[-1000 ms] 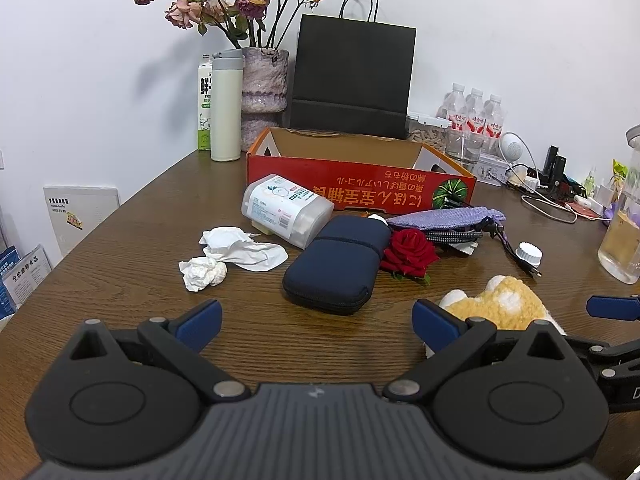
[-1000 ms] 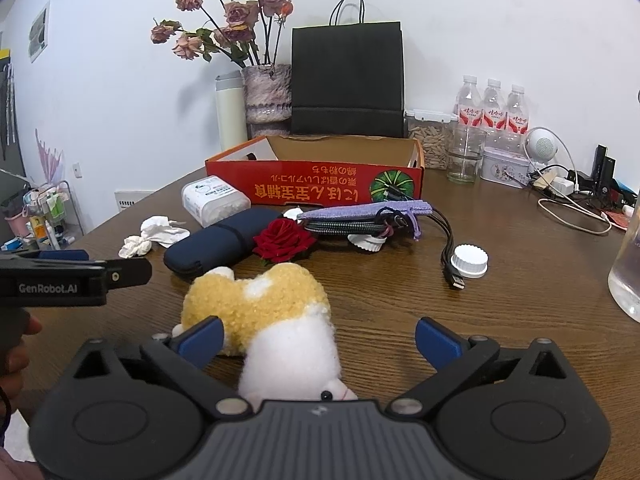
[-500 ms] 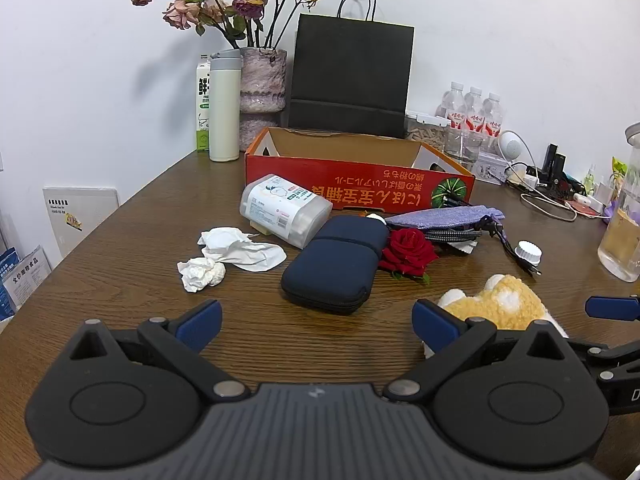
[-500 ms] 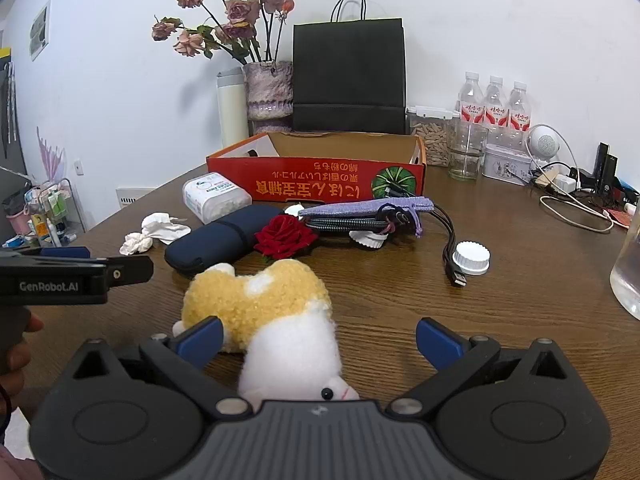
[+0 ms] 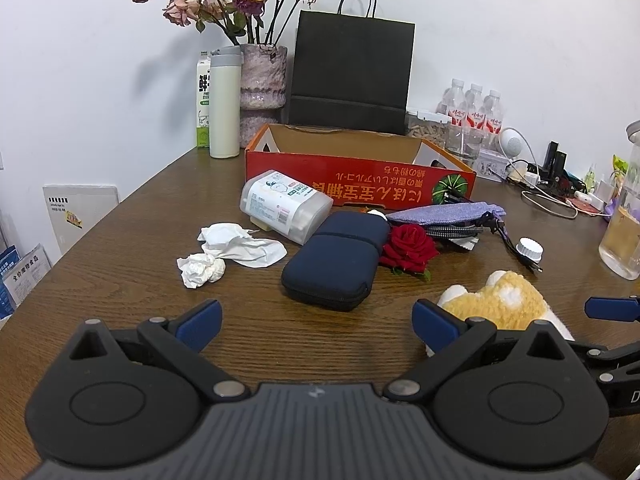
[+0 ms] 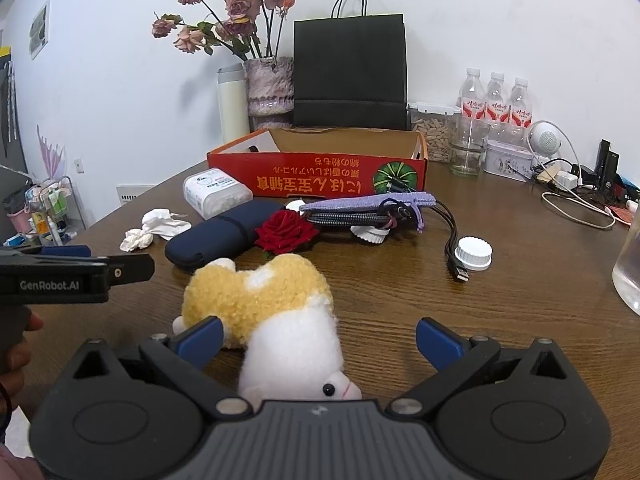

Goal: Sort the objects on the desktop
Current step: 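Move the right gripper onto the plush yellow-and-white dog toy and close it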

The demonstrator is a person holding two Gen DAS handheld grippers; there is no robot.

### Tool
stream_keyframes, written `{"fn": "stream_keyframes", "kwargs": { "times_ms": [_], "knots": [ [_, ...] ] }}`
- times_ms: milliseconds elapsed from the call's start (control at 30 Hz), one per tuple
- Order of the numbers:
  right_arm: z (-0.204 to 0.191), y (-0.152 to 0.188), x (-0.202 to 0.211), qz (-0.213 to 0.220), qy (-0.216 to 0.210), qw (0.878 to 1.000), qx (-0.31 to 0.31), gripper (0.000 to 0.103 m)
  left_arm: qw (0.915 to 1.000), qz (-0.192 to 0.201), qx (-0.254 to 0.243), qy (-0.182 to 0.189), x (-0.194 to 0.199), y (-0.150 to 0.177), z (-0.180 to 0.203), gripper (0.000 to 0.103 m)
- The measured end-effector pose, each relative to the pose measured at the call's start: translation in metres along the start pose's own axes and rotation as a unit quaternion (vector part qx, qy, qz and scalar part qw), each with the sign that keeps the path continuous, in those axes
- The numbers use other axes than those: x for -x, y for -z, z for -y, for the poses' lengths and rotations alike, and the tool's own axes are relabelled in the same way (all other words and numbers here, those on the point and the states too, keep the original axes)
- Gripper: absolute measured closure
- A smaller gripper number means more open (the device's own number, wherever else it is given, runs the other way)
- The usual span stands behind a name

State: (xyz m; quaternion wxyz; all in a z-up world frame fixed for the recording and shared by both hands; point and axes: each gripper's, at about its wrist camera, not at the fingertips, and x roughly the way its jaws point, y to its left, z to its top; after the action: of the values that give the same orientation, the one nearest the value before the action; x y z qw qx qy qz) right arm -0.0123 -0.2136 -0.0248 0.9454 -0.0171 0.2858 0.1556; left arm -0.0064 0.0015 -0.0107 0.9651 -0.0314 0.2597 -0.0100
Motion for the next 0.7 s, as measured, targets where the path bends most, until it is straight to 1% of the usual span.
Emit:
{"fn": "stream_keyframes", "kwargs": {
  "times_ms": [700],
  "knots": [
    [-0.0006,0.0028,-0.0074,-0.016,-0.005,1.0,-0.002,0.0,0.9999,-0.014,0.002,-0.003,-0.0042,0.0006,-0.0007,0.0]
  ]
}}
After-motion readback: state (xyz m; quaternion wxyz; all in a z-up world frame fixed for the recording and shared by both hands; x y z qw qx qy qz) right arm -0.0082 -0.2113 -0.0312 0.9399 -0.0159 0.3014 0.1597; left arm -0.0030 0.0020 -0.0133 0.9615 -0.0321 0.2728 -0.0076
